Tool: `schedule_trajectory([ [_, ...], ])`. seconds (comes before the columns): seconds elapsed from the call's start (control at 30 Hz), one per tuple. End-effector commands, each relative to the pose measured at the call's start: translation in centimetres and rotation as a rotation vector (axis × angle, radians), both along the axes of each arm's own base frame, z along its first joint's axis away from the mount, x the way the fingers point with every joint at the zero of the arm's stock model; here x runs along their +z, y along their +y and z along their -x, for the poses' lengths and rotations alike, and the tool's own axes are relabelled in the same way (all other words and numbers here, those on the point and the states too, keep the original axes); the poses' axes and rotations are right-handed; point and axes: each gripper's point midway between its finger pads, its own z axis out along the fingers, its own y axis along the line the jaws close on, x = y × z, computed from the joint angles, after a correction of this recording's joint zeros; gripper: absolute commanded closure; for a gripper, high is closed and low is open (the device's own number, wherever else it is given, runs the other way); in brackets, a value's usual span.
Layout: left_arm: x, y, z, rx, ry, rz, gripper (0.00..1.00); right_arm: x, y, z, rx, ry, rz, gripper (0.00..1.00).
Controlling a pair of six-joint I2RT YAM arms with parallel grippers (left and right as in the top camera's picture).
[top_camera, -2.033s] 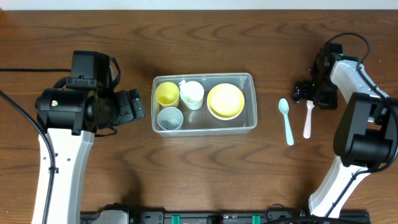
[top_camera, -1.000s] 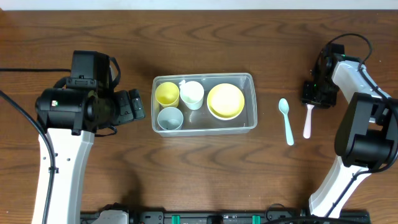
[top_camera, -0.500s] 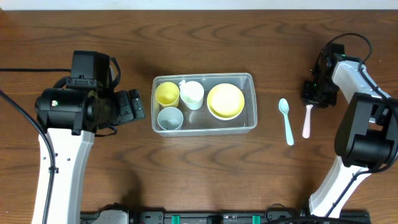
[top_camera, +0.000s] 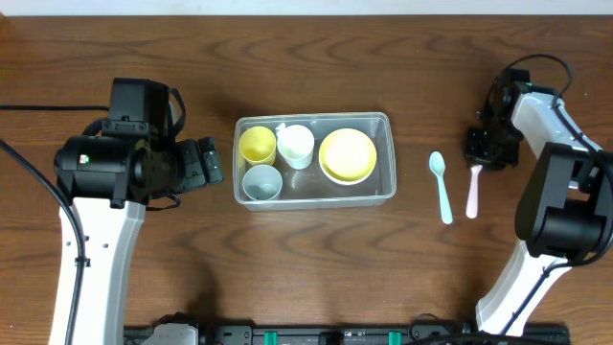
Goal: Pack container
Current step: 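Move the right gripper to the pink fork and grasp it, then carry the pink fork into the container's front and release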
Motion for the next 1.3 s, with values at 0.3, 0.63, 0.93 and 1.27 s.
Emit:
schedule_trajectory([
  [0.3,-0.1,0.3,0.1,-0.008,0.004,-0.016,0.02,22.6,11.4,-4.0,0.527,-0.655,-0.107,0.97],
  [0.63,-0.1,0.3,0.1,-0.008,0.004,-0.016,0.02,24.3,28.6,4.2,1.362,-0.708,-0.227,0.99],
  [0.93,-0.1,0.3,0.1,-0.008,0.004,-0.016,0.02,20.0,34.3,7.9,1.692,-0.585,-0.279,0.97],
  [1.27,-0.1,0.3,0.1,-0.008,0.004,-0.017,0.02,14.9,35.2,9.0,1.742,-0.399,-0.324,0.93],
])
